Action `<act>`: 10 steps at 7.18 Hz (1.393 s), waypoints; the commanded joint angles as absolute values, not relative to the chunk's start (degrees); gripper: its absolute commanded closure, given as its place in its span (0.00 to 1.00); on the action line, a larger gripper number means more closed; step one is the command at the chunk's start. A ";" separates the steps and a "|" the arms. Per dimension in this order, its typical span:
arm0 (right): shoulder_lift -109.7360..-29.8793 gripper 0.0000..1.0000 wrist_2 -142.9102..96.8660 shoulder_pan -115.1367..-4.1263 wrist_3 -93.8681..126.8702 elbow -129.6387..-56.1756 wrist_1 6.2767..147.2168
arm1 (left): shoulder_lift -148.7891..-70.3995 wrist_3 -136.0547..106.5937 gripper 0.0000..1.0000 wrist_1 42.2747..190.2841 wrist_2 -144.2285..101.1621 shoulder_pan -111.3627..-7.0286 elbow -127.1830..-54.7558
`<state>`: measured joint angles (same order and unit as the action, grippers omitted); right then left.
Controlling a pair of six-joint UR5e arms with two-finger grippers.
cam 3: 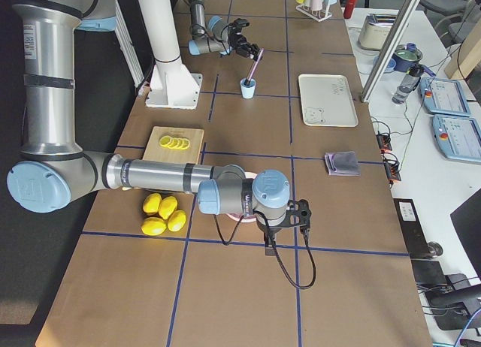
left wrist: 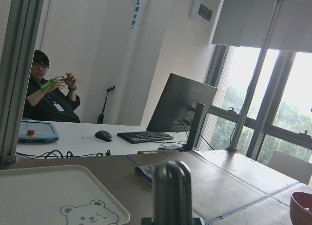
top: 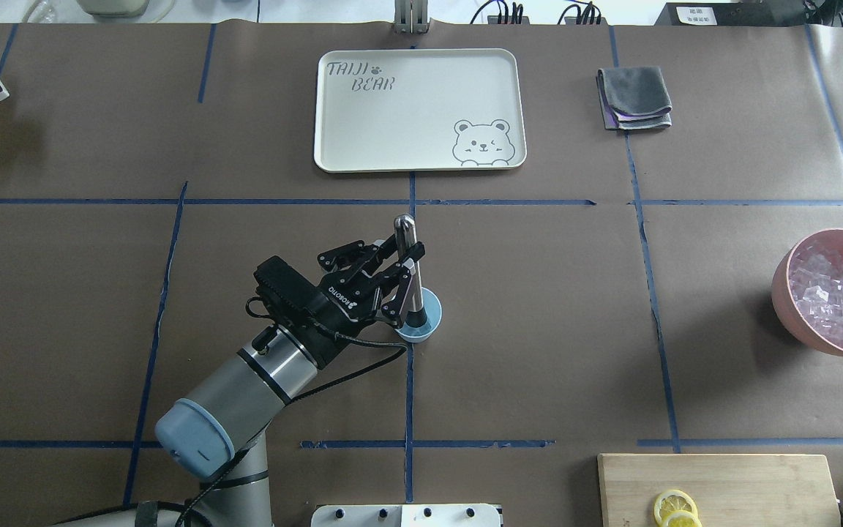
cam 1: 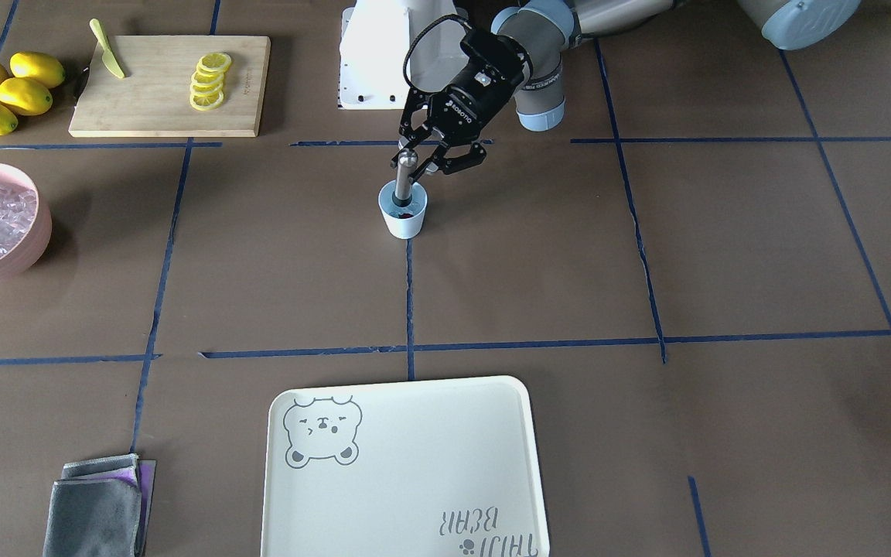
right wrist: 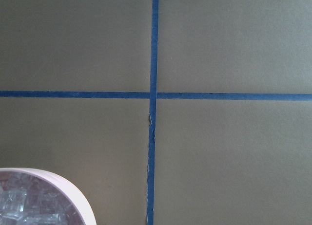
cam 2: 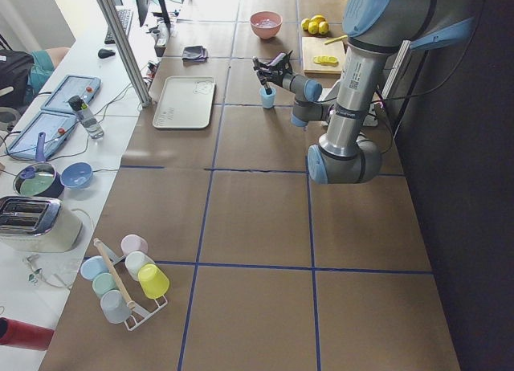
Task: Mash ice and strawberries in cup
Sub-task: 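Press the muddler down on the strawberry and ice repeatedly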
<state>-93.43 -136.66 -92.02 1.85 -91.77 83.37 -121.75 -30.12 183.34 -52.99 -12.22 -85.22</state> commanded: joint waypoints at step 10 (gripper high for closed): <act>-93.43 0.01 -136.58 -92.02 1.85 -91.49 83.41 | -122.08 -30.32 1.00 183.16 -52.91 -11.34 -84.03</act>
<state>-93.43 -136.63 -92.02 1.85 -91.50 83.39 -121.86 -30.32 183.23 -52.91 -11.42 -84.30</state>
